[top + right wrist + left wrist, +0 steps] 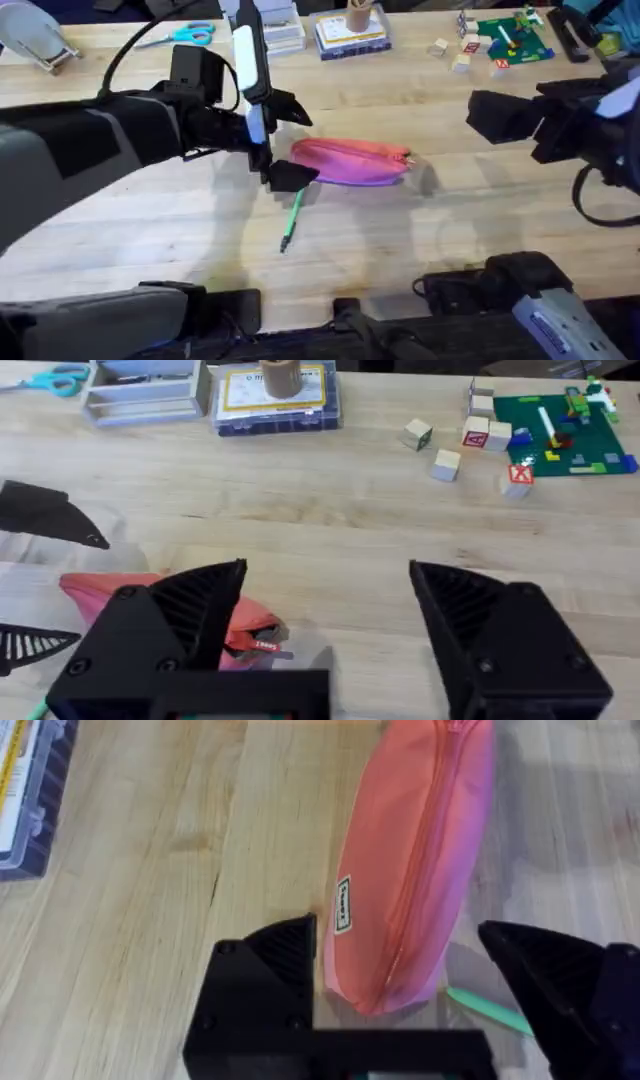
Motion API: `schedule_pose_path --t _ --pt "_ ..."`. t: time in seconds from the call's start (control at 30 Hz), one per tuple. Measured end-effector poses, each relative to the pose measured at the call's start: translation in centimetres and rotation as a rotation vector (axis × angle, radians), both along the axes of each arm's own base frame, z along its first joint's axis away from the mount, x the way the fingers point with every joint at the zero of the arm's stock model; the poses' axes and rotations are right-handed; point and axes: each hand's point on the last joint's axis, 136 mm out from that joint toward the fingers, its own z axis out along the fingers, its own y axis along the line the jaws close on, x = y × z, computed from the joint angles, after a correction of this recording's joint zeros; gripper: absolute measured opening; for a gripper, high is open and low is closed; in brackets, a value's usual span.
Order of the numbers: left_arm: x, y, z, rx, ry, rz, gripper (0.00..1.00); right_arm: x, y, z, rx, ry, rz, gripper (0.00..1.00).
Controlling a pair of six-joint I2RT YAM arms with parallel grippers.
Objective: Unzip the bag, pick up the pens from the table one at a time and place them inside, then zip the bag closed.
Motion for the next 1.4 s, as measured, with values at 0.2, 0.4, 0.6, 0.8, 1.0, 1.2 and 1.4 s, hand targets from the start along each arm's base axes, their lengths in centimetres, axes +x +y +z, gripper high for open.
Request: schedule_pose_path --t 0.2,0.4,0.6,0.8,1.0,1.2,1.4 --pt "-0.1 0.3 -0.5 0.025 0.015 0.011 0.993 0.0 0.0 0.0 0.000 0.000 0.000 0.998" --pt "0.0 0.3 -0.5 0.029 0.010 0.013 0.580 0.0 0.0 0.0 0.000 0.000 0.000 0.998" --pt "0.0 0.3 -0.5 0.032 0.004 0.010 0.049 0.0 0.0 0.0 0.000 0.000 0.000 0.998" --pt "0.0 0.3 -0.5 0.033 0.005 0.010 0.044 -0.9 0.0 -2.7 0.000 0.129 0.000 0.997" --pt "0.0 0.3 -0.5 0.033 0.005 0.010 0.041 -0.3 0.5 -5.6 0.062 0.280 -0.002 0.997" --pt "0.0 0.3 -0.5 0.033 0.005 0.010 0.042 0.7 1.7 -8.0 0.206 0.411 0.045 0.996" --pt "0.0 0.3 -0.5 0.033 0.007 0.010 0.042 1.5 1.8 -9.4 0.419 0.509 0.071 0.996"
